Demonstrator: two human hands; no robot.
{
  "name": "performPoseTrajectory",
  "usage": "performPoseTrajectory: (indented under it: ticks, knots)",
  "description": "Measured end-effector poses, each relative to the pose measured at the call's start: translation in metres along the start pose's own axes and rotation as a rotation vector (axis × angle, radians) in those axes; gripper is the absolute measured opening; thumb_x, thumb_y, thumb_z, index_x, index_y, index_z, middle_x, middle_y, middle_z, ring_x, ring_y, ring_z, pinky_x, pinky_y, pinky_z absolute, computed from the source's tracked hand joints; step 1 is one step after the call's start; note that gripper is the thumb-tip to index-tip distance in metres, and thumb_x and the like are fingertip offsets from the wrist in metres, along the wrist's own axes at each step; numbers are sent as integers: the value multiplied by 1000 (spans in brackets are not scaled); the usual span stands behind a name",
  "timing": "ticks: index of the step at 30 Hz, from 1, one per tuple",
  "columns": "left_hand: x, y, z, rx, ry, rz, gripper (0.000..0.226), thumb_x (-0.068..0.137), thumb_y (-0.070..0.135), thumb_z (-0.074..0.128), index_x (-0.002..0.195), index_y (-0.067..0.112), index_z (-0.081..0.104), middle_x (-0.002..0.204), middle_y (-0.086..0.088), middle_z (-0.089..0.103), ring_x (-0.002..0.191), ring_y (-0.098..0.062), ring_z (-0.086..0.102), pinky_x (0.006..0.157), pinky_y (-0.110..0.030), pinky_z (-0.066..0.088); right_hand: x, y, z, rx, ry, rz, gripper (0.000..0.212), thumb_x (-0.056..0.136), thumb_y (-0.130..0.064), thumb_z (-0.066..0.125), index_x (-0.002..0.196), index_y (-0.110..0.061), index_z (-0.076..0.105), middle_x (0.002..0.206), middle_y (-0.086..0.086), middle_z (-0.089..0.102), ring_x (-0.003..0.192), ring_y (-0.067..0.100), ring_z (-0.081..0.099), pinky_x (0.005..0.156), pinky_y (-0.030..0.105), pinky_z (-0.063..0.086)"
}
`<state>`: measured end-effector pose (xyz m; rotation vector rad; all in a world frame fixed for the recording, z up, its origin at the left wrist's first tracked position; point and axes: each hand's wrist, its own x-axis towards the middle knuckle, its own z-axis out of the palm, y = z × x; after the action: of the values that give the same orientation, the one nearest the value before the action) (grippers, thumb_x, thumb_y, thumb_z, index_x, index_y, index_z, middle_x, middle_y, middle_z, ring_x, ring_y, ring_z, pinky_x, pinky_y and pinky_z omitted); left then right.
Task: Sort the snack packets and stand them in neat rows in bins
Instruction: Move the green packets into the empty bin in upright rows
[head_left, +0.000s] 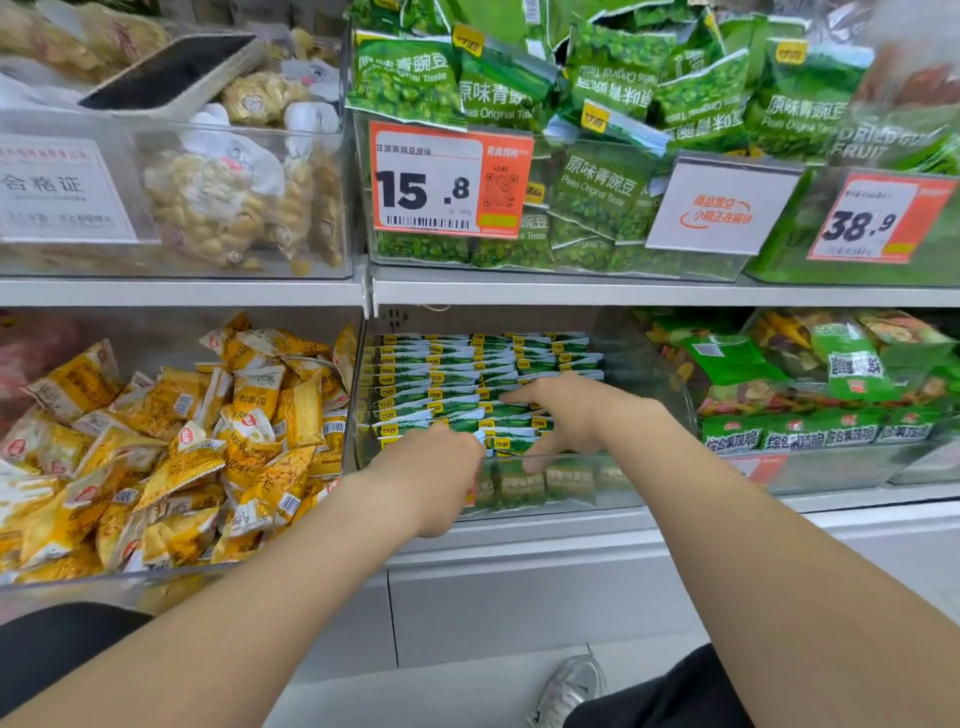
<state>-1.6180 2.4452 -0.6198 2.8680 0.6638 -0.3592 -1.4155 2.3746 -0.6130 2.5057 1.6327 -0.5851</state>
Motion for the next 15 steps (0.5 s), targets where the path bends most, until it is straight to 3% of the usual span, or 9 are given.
performPoseTrajectory:
  ticks: [4,6,9,11,13,15]
  knots:
    - [-6,5,8,11,62,-21,16,100,9,53,113,19,57,109,-4,55,104,-31,55,76,-43,45,-7,4,5,66,66,-13,109,72,-51,93,162,-30,36,167,-7,37,154,25,34,124,45,34]
    - [-10,7,9,-17,114,-33,14,100,25,51,109,19,60,116,-4,57,114,-33,54,82,-44,49,-16,9,0,123,98,16,106,71,-55,92,160,-26,42,166,-6,40,154,25,36,124,46,35]
    - [-11,12,3,-110,235,-58,37,89,51,44,97,23,66,117,-2,58,114,-31,50,94,-48,51,-33,15,-15,117,181,131,101,67,-53,95,152,-19,53,155,6,52,145,32,46,115,47,44]
    - [-4,13,-3,-181,331,-71,41,85,52,40,91,23,68,112,-2,59,110,-30,51,93,-46,52,-40,17,-20,40,220,253,76,67,-43,99,127,-12,65,134,14,61,123,36,60,99,45,55]
    - [7,7,-8,-244,410,-92,30,90,43,49,85,21,68,104,-3,62,107,-30,56,86,-43,55,-44,14,-22,27,213,345,54,68,-36,99,95,-12,59,112,15,64,98,35,66,84,45,60]
    - [20,0,-12,-278,411,-93,25,95,41,62,83,20,70,101,-2,66,105,-28,61,83,-42,57,-44,10,-22,38,143,363,49,71,-34,98,88,-10,58,99,13,65,87,33,69,81,45,63]
